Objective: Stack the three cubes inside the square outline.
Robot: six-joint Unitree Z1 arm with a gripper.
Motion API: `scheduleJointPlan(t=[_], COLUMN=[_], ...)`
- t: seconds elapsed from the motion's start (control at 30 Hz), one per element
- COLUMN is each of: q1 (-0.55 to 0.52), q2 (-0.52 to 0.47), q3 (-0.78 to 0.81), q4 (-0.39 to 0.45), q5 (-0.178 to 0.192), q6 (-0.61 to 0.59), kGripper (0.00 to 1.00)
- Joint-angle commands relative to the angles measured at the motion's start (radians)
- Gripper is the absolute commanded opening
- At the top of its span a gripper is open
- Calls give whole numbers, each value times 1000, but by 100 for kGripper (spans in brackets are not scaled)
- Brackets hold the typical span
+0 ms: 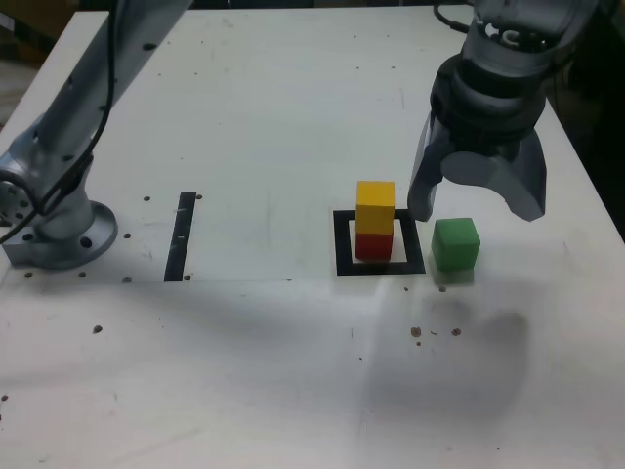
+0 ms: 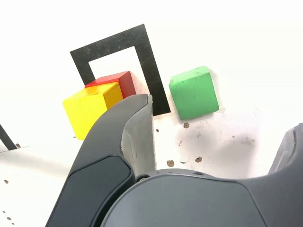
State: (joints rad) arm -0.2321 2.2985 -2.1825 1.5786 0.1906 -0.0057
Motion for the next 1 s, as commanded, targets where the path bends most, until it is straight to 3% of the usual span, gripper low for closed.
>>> scheduleJointPlan(t=[0.0, 0.67, 0.83, 0.97], q1=[8, 49, 54, 57], q2=[15, 109, 119, 125], q3=[3, 23, 25, 28], q4=[5, -40, -63, -65], q5=[-3, -36, -50, -57], q6=[-2, 1, 1, -1], kGripper=[97, 93, 87, 73])
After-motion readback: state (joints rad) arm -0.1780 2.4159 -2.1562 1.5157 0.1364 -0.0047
